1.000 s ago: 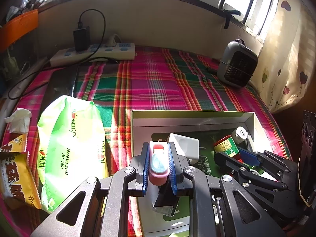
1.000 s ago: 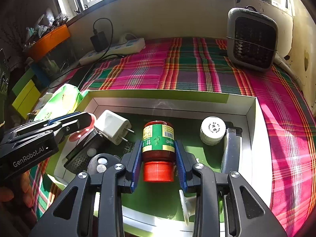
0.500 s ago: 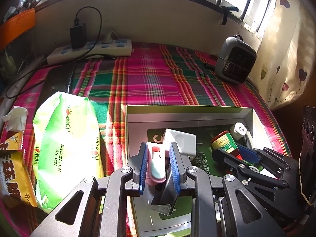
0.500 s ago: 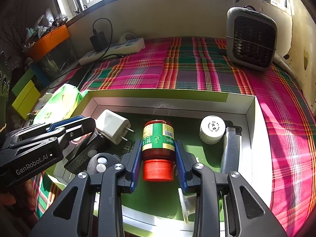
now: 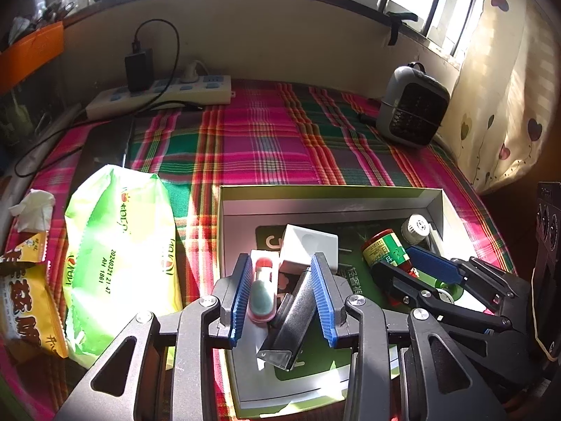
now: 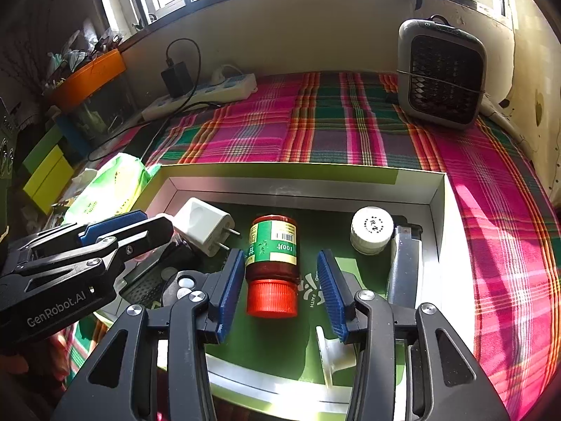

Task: Organize rigid objects
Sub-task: 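Open the right tool to release the bottle while the left tool releases the clip, then withdraw both open tools from the box toward the remaining objects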

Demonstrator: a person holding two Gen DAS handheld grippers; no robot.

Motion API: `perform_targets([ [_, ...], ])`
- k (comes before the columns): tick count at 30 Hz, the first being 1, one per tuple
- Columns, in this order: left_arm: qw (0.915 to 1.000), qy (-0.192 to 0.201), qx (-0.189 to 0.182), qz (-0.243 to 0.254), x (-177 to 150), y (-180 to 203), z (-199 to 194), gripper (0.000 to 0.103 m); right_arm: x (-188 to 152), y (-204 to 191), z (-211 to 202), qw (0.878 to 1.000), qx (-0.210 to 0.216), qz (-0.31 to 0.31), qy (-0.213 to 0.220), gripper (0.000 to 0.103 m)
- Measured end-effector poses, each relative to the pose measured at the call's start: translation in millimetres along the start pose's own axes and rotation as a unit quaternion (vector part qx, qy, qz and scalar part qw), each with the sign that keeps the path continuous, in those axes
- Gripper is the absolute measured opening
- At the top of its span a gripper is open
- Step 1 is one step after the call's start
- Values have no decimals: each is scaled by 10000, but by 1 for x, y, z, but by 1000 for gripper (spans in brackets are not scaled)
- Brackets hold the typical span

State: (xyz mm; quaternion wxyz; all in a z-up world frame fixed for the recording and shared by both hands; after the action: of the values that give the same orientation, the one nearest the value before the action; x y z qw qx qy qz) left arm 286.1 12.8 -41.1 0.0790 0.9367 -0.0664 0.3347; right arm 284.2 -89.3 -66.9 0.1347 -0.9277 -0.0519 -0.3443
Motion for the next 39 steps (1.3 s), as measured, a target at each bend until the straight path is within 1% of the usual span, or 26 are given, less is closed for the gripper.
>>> perform_targets([
  [2, 10000, 31, 37, 13, -1, 0, -4, 35, 0, 0, -3, 10000, -3, -8, 32, 47],
  [17, 9997, 211, 64, 141, -13, 16, -36, 35, -8, -5, -31, 9996, -70, -102, 240, 47],
  [27, 9993, 311, 55, 203, -31, 27, -59, 35, -21, -1, -53, 9994, -50, -46, 338, 47],
  [39, 9991, 332, 57, 266, -53, 34, -73, 35, -39, 7, -75, 9989, -72, 31, 458, 47],
])
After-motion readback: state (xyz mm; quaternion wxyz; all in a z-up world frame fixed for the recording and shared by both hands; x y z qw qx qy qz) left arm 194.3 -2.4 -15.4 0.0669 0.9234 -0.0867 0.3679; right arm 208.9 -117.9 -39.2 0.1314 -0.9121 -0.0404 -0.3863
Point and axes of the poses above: each gripper's, at about its wrist camera, not at the fingertips, and z roughly the way its jaws point, y to its right, x to its top, the point moved 10 cm from there along z, roughly the way its jaws point, and after that the axes turned 5 degrees about z, right-handed, at the moved point
